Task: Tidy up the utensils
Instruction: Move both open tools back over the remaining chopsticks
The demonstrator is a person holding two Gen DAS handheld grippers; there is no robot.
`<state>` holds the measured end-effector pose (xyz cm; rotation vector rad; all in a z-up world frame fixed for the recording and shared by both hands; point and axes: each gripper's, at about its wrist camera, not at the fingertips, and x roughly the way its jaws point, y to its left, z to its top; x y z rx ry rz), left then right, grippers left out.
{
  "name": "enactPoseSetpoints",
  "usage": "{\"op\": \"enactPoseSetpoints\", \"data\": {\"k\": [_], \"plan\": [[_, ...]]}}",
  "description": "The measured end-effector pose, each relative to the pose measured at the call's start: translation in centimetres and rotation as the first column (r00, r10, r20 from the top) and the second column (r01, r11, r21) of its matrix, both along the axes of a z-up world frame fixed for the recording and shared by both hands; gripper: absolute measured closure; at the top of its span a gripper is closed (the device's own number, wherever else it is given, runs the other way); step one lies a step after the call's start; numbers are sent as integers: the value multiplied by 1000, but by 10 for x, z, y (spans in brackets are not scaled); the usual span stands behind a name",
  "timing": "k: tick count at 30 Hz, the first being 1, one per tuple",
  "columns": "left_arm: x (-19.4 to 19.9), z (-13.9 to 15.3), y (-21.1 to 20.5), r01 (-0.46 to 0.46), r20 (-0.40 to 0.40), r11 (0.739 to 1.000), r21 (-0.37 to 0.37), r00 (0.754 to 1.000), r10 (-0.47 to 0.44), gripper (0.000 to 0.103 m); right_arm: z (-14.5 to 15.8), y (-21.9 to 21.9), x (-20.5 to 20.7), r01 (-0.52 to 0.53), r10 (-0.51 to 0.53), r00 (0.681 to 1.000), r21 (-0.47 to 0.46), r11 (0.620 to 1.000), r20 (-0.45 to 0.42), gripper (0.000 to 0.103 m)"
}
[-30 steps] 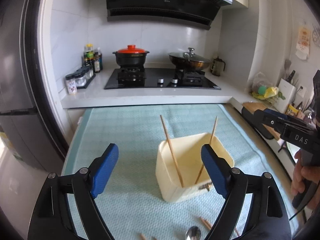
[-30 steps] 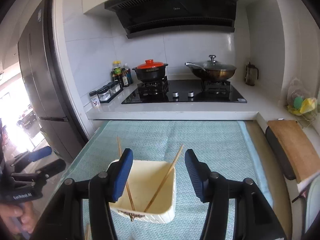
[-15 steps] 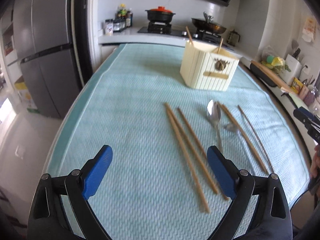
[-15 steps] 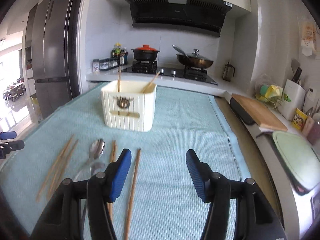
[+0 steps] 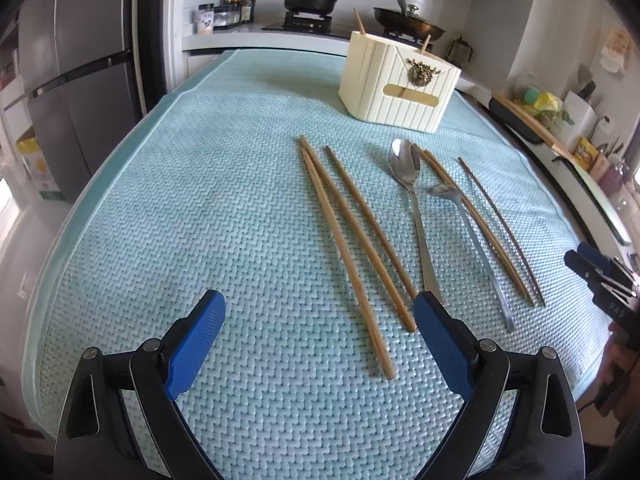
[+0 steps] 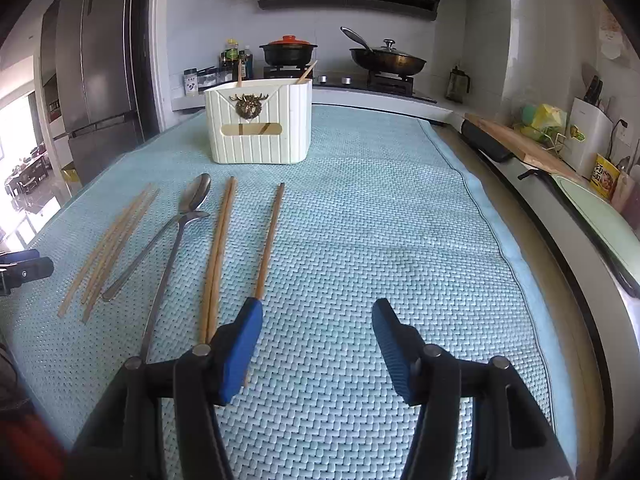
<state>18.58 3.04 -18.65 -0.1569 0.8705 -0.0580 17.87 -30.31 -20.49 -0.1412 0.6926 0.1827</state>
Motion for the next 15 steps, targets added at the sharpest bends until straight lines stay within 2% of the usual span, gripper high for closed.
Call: {"op": "enactPoseSetpoints", "data": {"k": [6, 15], "plan": [[16, -12, -2, -14, -46, 999, 42, 999, 16, 7, -3, 6, 22, -15, 16, 999, 20, 1000, -30, 45], [39, -23, 10, -55, -98, 998, 29, 994, 58, 7, -8, 25, 58, -60, 63, 995, 36, 998, -81, 45]]}}
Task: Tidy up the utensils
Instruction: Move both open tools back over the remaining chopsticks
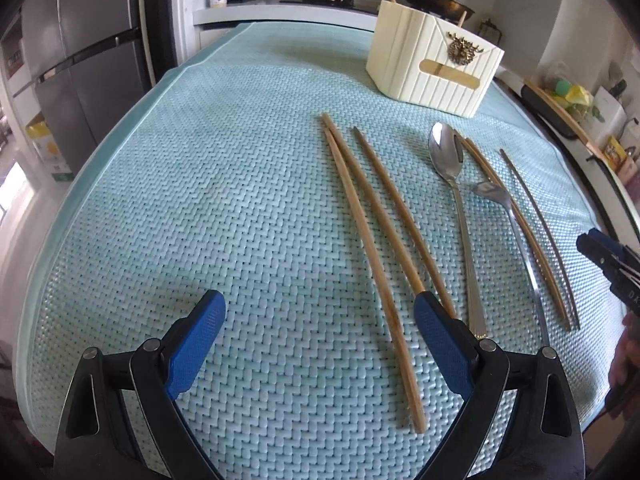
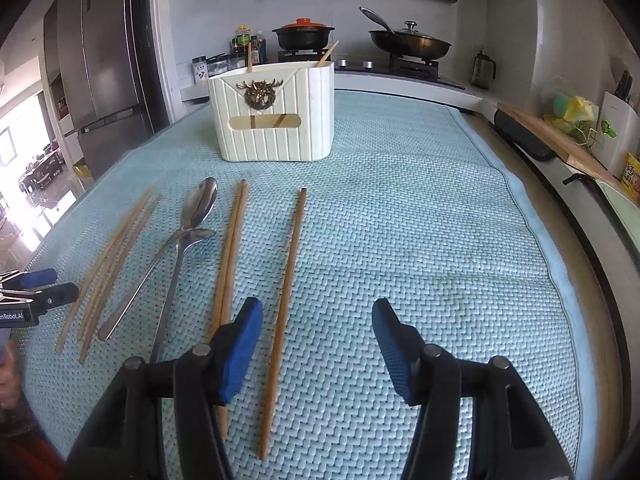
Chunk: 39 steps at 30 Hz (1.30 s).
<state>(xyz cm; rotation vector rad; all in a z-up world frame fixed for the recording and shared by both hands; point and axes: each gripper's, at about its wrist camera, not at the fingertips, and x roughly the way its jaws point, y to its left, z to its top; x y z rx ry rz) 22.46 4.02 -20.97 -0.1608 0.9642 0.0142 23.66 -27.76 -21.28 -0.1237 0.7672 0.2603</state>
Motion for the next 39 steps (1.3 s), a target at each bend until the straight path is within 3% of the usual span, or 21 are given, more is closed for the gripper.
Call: {"op": "enactPoseSetpoints", "data": {"k": [18, 23, 25, 26, 39], "plan": [[31, -4, 6, -33, -24, 999, 34, 999, 34, 7, -9, 13, 40, -42, 42, 997, -10, 999, -61, 45], [39, -6, 4, -40, -25, 997, 70, 999, 42, 7, -15, 15, 53, -51, 49, 996, -19, 999, -79, 45], [43, -9, 2, -35, -33, 994, 103, 999, 39, 6, -27, 19, 63, -68, 62, 989, -40, 997, -133, 42], [46, -11, 1, -33, -35, 992, 119, 999, 37, 3, -28, 21, 64, -77, 71, 992, -57, 995, -102, 42], [94, -12, 21, -6, -76, 995, 102, 997, 14, 0, -24, 37, 112, -88, 70, 980, -90, 992, -187, 44]]}}
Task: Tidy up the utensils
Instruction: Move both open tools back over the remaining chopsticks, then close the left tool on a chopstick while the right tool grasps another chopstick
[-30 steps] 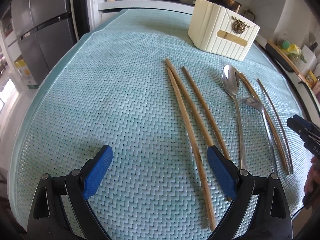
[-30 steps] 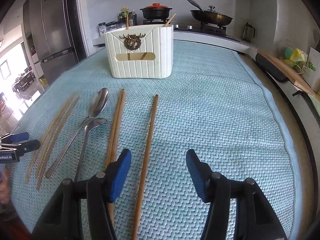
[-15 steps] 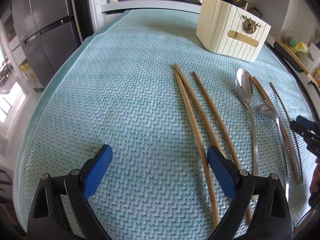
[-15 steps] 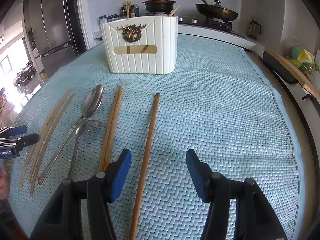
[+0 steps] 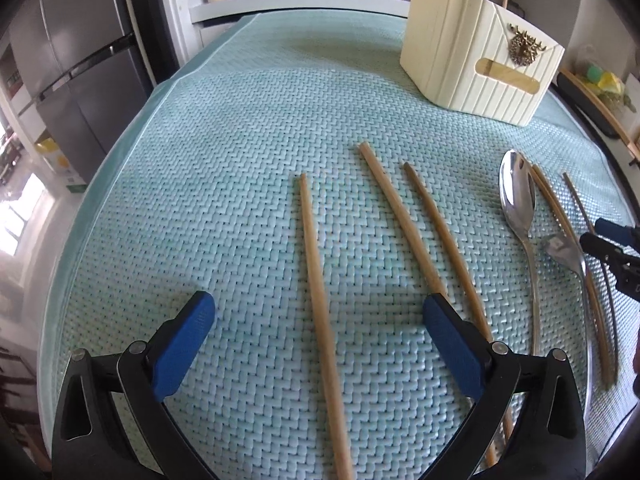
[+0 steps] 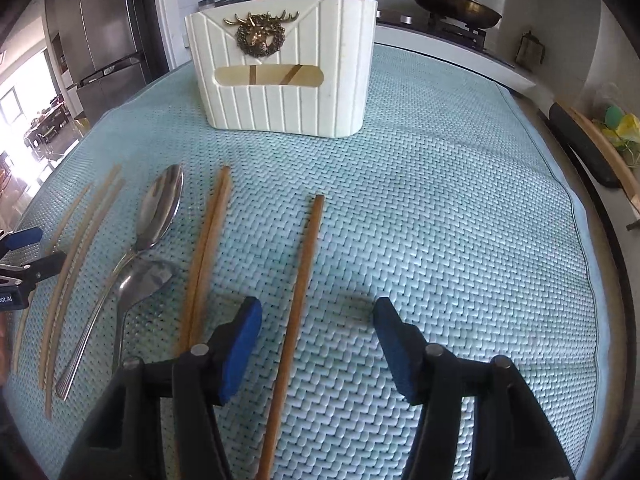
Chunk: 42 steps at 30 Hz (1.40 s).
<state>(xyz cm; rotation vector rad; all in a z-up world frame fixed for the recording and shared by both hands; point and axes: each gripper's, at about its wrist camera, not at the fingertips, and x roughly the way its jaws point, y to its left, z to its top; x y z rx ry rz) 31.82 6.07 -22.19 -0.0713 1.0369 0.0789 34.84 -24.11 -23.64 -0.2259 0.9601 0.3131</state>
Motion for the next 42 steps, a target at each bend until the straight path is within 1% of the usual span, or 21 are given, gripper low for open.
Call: {"op": "enactPoseSetpoints", "data": {"k": [2, 3, 5, 6, 7, 8, 9, 11, 12, 15, 18, 21, 24, 28, 32, 36, 42], "plan": [[7, 1, 6, 5, -17, 1000, -13, 1000, -5, 3, 1, 5, 5, 5, -6, 1000, -12, 1000, -25, 44], [9, 2, 8, 9, -25, 1000, -16, 1000, -9, 4, 3, 7, 8, 6, -7, 999, -17, 1000, -37, 46], [12, 4, 12, 17, -38, 1000, -9, 999, -18, 16, 5, 11, 12, -6, 5, 999, -23, 1000, -53, 61], [14, 6, 15, 24, -43, 1000, -13, 999, -25, 20, 6, 13, 13, -13, 12, 998, -24, 1000, -61, 74], [12, 8, 17, 28, -50, 1000, -13, 998, -28, 30, 7, 16, 15, -16, 13, 997, -32, 999, -70, 83], [13, 10, 19, 33, -52, 999, -20, 998, -34, 44, 7, 19, 16, -23, 21, 997, -33, 999, -78, 88], [14, 11, 22, 42, -56, 999, -34, 997, -44, 54, 7, 21, 18, -27, 24, 996, -38, 999, -86, 95], [18, 13, 26, 53, -66, 997, -60, 996, -57, 90, 8, 25, 24, -32, 28, 996, -44, 999, -89, 97], [20, 13, 29, 59, -72, 995, -80, 995, -65, 96, 8, 27, 26, -32, 28, 995, -41, 999, -92, 97], [28, 12, 37, 66, -67, 989, -133, 995, -75, 98, 8, 25, 36, -23, 22, 995, -6, 1000, -100, 97], [26, 16, 41, 65, -44, 982, -179, 996, -74, 99, 15, 17, 38, -2, 8, 995, 63, 998, -97, 97], [19, 30, 42, 67, 5, 976, -208, 998, -68, 99, 31, 6, 32, 6, 2, 998, 118, 993, -71, 97], [9, 51, 40, 74, 61, 969, -234, 996, -61, 99, 50, -5, 23, 6, -1, 999, 153, 988, -33, 97], [-5, 80, 36, 96, 138, 965, -244, 988, -63, 99, 79, -14, 8, -1, -5, 1000, 196, 981, 29, 97], [-23, 106, 27, 125, 212, 964, -234, 974, -75, 99, 106, -24, -14, -12, -9, 996, 237, 971, 87, 97], [-46, 129, 19, 154, 281, 961, -230, 956, -86, 99, 129, -25, -32, -29, -9, 990, 267, 963, 138, 97], [-65, 154, 22, 182, 370, 957, -226, 925, -89, 99, 161, -29, -65, -61, -5, 977, 301, 952, 214, 97]]}}
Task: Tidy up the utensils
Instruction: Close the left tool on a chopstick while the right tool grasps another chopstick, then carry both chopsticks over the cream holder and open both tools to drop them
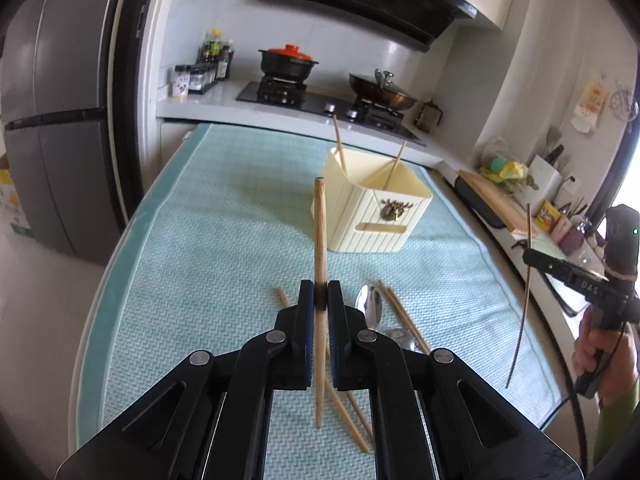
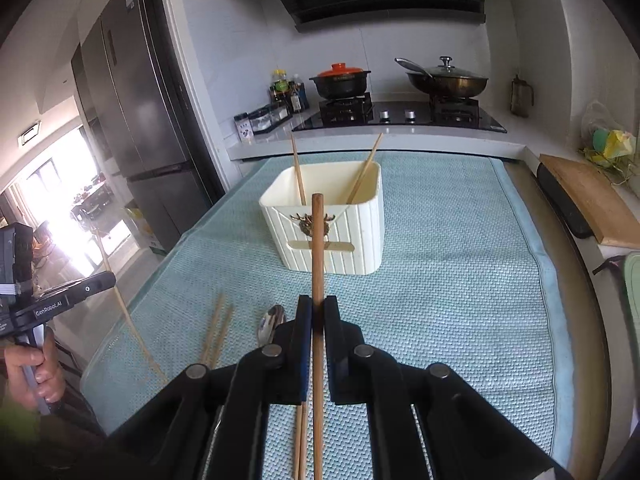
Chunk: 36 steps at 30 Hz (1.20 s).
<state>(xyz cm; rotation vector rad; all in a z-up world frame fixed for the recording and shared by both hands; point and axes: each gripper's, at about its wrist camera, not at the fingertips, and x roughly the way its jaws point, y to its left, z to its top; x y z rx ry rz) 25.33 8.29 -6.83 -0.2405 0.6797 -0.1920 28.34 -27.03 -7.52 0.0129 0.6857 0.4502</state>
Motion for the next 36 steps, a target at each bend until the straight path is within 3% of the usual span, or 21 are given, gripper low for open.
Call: {"op": "enactPoseSetpoints", "data": {"k": [9, 22, 29, 36], "plan": [[-20, 28, -7, 20, 100, 1000, -7, 995, -19, 99, 38, -2, -36, -41, 27, 982, 71, 997, 188, 97], [-1, 53, -11, 40, 140, 999, -36, 990, -35, 99, 46, -2, -28, -42, 3, 967, 145, 989, 255, 97], [45, 81, -22, 67, 162, 997, -30, 985, -61, 99, 57, 11, 10, -51, 13, 965, 141, 989, 262, 97], [121, 114, -44, 76, 191, 997, -3, 979, -74, 99, 67, 29, 91, -49, 10, 967, 148, 988, 256, 97]]}}
